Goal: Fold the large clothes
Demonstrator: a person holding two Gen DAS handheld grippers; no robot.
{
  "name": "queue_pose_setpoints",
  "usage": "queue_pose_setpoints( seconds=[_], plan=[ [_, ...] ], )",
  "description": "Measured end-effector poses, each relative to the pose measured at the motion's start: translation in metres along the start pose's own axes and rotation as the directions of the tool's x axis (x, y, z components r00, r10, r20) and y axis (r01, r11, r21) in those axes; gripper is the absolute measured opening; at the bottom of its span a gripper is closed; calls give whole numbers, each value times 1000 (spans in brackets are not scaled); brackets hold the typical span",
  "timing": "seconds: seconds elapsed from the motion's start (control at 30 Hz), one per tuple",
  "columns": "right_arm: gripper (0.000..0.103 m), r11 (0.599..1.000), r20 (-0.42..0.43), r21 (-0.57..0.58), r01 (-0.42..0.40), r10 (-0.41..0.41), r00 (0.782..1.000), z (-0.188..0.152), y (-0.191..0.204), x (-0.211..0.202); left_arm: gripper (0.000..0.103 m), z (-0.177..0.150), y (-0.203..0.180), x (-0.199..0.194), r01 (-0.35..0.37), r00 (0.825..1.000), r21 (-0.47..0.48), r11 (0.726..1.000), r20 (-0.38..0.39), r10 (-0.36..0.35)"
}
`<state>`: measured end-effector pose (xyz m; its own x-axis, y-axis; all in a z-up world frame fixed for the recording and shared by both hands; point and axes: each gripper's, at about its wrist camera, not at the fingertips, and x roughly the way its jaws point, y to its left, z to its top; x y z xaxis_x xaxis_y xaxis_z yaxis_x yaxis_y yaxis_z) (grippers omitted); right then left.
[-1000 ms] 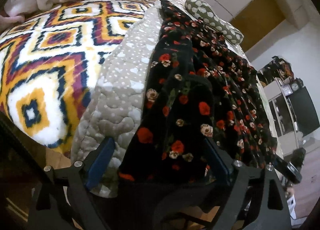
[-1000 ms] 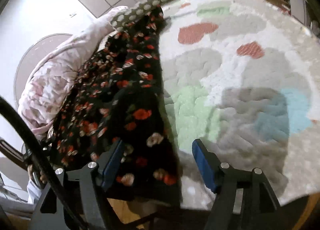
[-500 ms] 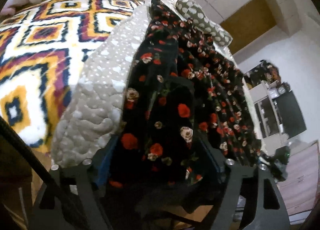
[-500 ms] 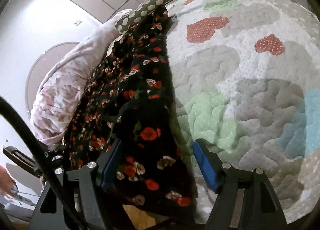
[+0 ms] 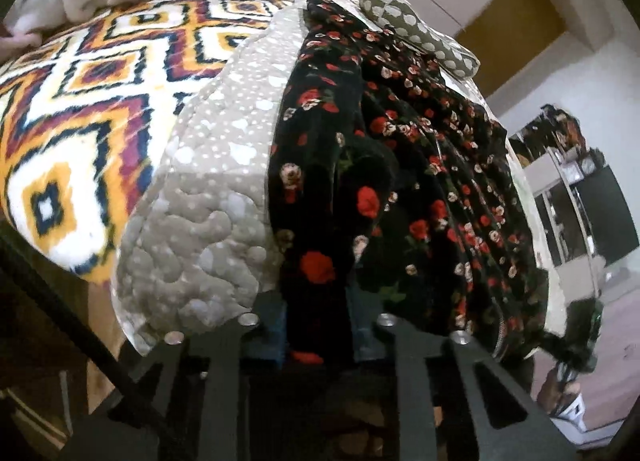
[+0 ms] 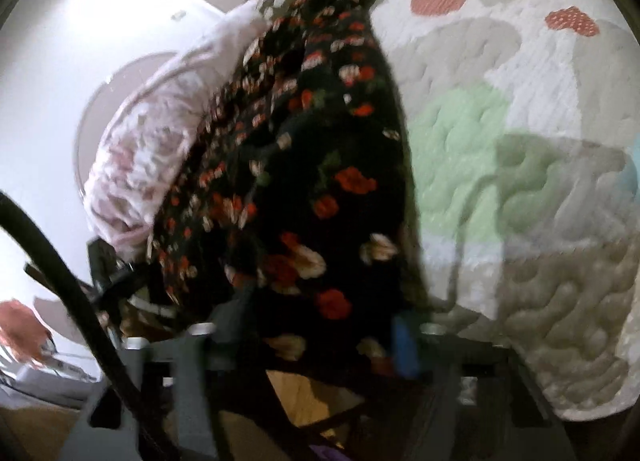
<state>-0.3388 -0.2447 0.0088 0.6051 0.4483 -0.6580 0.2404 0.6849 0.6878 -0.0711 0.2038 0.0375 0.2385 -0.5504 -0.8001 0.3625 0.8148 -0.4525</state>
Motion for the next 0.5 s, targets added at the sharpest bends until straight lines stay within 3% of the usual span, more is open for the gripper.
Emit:
queue_pose_setpoints(
  seconds=[0.13, 0.27, 0.37, 0.5],
  plan=[
    [18, 996, 2, 31, -81, 81, 997, 10, 8, -12, 16, 11, -3, -18, 83, 997, -79, 993, 11, -83],
    [17, 982, 40, 24, -185, 184, 982, 46, 25, -29, 16, 51, -13, -30, 131, 991, -128, 983, 44, -126],
    [16, 974, 78, -7, -225, 225, 971, 101, 41, -31, 16, 110, -33, -26, 134, 989, -117, 984, 80, -125],
    [16, 982, 174, -7, -188, 186, 967, 205, 46, -13, 16, 205, -66, 2, 74, 990, -106, 992, 129, -60]
  ],
)
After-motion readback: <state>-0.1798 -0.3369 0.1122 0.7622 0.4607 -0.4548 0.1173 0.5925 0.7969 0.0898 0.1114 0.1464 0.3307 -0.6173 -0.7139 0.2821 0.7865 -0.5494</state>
